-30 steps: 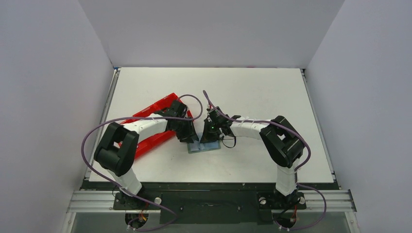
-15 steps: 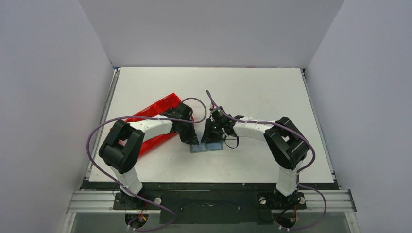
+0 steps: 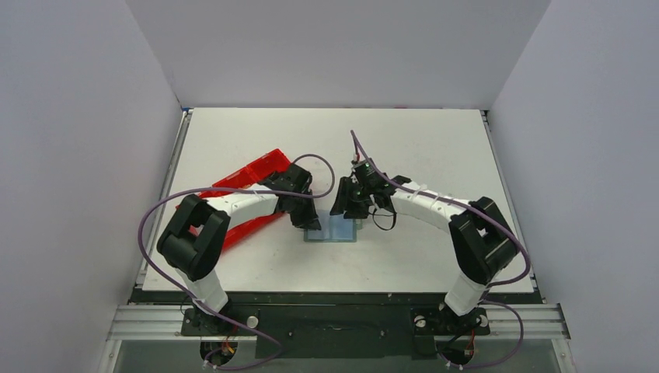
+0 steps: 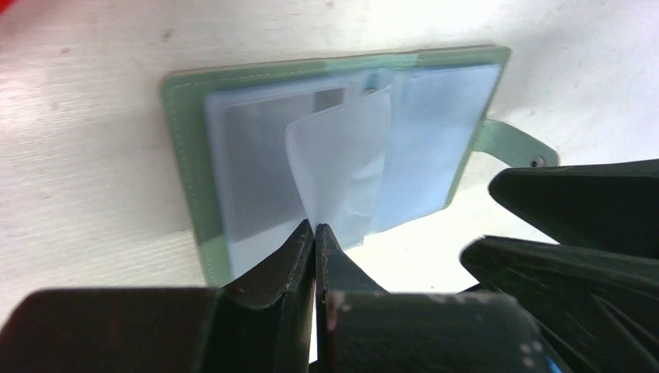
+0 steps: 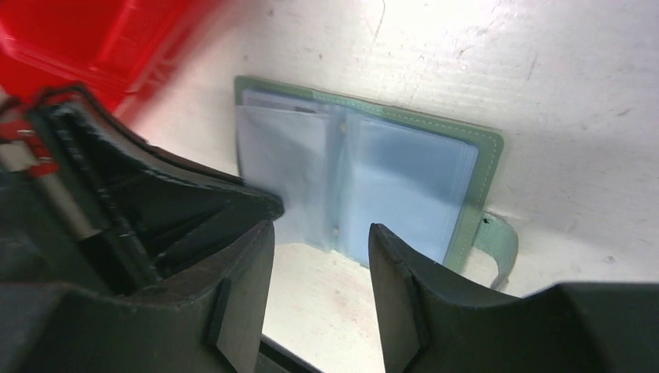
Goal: Take the credit cards out of the card holder
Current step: Remove the credit card from the card holder.
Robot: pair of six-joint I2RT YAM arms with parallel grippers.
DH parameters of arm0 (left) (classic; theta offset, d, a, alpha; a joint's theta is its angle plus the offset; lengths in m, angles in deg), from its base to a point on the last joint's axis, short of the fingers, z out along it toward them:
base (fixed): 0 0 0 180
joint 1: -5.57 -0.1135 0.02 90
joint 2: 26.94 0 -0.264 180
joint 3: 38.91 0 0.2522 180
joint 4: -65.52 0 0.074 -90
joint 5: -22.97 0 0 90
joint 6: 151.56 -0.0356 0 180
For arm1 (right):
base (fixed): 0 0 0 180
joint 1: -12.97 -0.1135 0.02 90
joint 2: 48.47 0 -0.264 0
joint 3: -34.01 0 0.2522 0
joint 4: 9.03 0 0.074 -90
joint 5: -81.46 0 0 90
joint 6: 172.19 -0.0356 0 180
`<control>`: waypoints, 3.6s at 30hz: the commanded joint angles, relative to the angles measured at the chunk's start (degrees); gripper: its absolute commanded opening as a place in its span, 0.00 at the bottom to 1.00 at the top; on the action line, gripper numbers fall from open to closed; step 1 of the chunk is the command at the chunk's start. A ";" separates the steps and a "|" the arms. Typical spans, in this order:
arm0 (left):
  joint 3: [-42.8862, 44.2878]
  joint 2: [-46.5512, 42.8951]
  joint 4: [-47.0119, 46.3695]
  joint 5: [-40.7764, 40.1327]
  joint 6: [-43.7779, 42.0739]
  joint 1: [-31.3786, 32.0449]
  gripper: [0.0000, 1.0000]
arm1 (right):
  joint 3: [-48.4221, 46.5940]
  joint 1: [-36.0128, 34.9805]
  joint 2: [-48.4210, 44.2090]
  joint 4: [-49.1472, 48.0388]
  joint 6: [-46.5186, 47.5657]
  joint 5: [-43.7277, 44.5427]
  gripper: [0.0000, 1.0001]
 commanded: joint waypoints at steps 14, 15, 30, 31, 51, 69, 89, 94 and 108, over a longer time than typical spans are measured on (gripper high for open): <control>13.97 6.19 -4.91 2.17 -1.23 7.20 0.25 | 5.46 8.50 -15.45 5.17 2.29 10.16 0.48; 14.97 6.77 -4.99 2.51 -1.26 7.56 0.28 | 5.69 8.73 -16.19 5.52 2.34 10.64 0.48; 20.65 11.02 -3.13 3.13 -2.66 7.71 0.38 | 6.66 9.74 -19.06 7.27 2.43 12.02 0.49; 20.70 10.09 -2.97 3.07 -2.86 7.40 0.39 | 6.44 9.42 -19.11 7.36 2.29 12.07 0.49; 6.73 -9.94 5.97 -2.54 -4.84 -8.73 0.42 | -12.11 -8.97 0.79 9.14 1.19 14.29 0.49; 3.53 -14.60 8.04 -1.25 -6.50 -12.77 0.42 | -22.83 -13.70 15.72 16.18 4.56 19.40 0.55; 1.36 -11.40 6.50 -0.98 -4.96 -10.06 0.42 | -10.97 -14.14 14.23 8.69 8.08 15.79 0.54; 0.73 -11.09 5.98 -1.77 -3.50 -8.96 0.42 | -10.77 -14.25 12.27 8.33 7.45 16.15 0.58; 0.58 -16.31 8.56 -6.30 -2.54 -12.24 0.42 | -19.13 -16.26 17.34 14.48 3.33 21.49 0.60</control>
